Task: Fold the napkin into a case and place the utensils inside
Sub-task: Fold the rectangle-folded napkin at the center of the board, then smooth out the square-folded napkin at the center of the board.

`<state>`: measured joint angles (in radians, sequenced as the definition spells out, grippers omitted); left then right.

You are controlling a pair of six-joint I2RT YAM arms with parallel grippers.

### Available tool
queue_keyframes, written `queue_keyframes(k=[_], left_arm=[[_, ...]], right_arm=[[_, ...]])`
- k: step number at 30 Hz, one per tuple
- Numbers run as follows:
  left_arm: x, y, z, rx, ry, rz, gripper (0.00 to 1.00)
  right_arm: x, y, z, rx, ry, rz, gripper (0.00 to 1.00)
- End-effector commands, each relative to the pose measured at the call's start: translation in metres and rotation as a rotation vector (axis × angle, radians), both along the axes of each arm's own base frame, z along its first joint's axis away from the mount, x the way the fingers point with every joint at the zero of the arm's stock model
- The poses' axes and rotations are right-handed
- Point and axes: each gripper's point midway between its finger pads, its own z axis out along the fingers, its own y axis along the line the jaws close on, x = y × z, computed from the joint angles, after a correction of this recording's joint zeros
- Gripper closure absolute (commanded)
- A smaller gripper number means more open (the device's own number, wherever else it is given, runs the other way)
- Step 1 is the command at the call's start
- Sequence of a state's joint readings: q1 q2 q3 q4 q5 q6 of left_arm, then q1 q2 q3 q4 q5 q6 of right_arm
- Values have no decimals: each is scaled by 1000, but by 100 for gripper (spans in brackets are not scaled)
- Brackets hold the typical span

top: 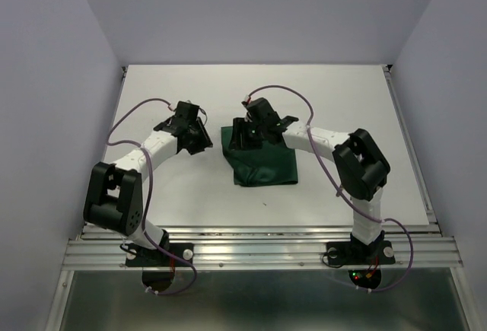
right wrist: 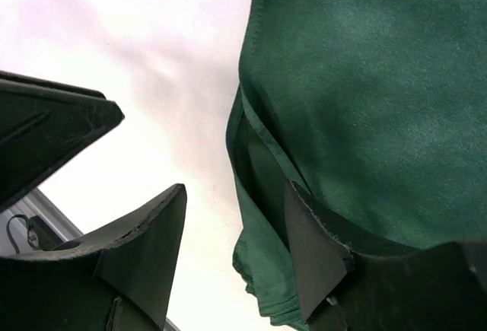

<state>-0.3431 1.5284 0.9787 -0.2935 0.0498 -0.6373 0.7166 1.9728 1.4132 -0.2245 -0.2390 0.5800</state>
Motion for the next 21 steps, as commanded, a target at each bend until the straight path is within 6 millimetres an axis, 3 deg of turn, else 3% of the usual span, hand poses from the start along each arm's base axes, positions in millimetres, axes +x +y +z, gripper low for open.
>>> queue_keyframes(k=[1,6,10,12,16,21], left_arm=[[2,7,9,-8,-26,41,57],[2,-9,5,-66,-17,-30,57],[5,-26,9,-68,-34,-87,57],[4,-35,11,-69,-40,-113,57],[10,-53,16,-78,-56,-165,57],[15,-69,8,-82,-46,-202,57]], right_arm=[[8,22,32,91,-72,40,41],[11,4,49,62,-138,-28,47],[7,-17,47,11,-168,-81,53],[9,-33,38,-15,-158,-117,58],[-13,-51,0,-74,-76,-119,60],[-27,-56,-17,-81,-25,-115,64]])
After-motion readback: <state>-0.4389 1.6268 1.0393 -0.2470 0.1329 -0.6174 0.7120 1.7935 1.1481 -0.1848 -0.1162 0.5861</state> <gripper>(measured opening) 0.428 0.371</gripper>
